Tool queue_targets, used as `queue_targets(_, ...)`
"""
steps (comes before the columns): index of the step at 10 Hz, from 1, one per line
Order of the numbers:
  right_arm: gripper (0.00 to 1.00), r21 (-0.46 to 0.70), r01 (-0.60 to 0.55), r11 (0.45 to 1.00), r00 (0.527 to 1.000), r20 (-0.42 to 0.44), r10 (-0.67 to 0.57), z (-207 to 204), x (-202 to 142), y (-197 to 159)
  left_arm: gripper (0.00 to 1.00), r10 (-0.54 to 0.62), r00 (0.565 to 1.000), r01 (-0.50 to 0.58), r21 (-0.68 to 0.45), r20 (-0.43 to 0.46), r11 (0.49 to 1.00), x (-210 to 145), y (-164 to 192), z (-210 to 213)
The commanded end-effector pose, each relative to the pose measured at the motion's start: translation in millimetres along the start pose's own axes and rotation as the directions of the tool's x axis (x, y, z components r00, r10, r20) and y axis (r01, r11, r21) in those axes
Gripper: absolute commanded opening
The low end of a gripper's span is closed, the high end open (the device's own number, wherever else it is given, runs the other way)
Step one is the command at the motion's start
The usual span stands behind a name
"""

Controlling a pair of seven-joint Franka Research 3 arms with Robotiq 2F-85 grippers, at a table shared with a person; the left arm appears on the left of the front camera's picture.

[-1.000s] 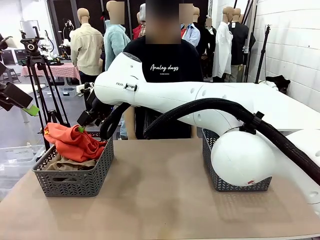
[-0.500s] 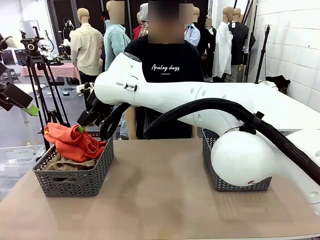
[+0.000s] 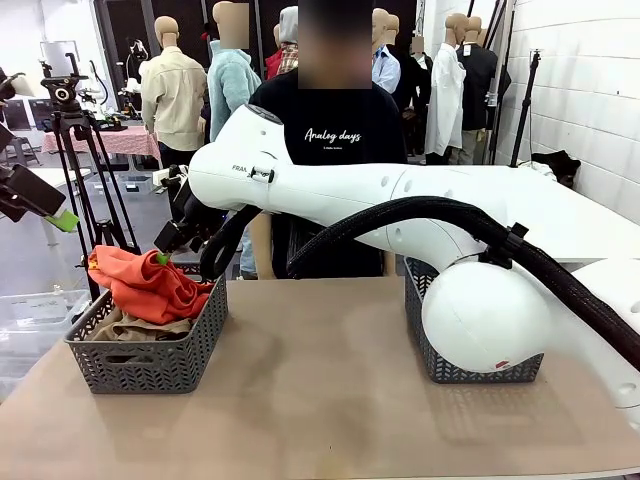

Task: Sort the tops and bottoms.
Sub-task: Sort the clothes according to human instructions.

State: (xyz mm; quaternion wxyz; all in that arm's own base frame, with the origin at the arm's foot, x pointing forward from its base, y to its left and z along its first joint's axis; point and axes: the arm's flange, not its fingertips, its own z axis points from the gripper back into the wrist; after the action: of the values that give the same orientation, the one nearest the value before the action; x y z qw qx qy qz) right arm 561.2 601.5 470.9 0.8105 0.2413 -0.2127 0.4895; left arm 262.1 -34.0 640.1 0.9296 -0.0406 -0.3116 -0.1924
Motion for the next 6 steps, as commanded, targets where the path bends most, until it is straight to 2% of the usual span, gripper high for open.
queue_targets(1, 1.0, -0.02, 0.013, 1.0, 1.0, -0.022, -0.013, 3.2, 1.5, 3.0, 1.0, 0.002, 1.0, -0.002, -0.013, 0.004, 1.0, 0.5, 0.0, 0.8)
queue_targets(5, 1.0, -0.02, 0.013, 1.0, 1.0, -0.022, -0.013, 3.2, 1.5, 3.0, 1.0, 0.002, 1.0, -0.002, -0.013, 0.004, 1.0, 0.5, 0.0, 0.8)
queue_targets(6, 1.0, 0.0, 0.0, 1.0, 1.0, 0.0, 0.0, 0.0, 0.0, 0.0, 1.0, 0.002, 1.0, -0.002, -0.013, 0.004, 1.0, 0.5, 0.0, 0.8)
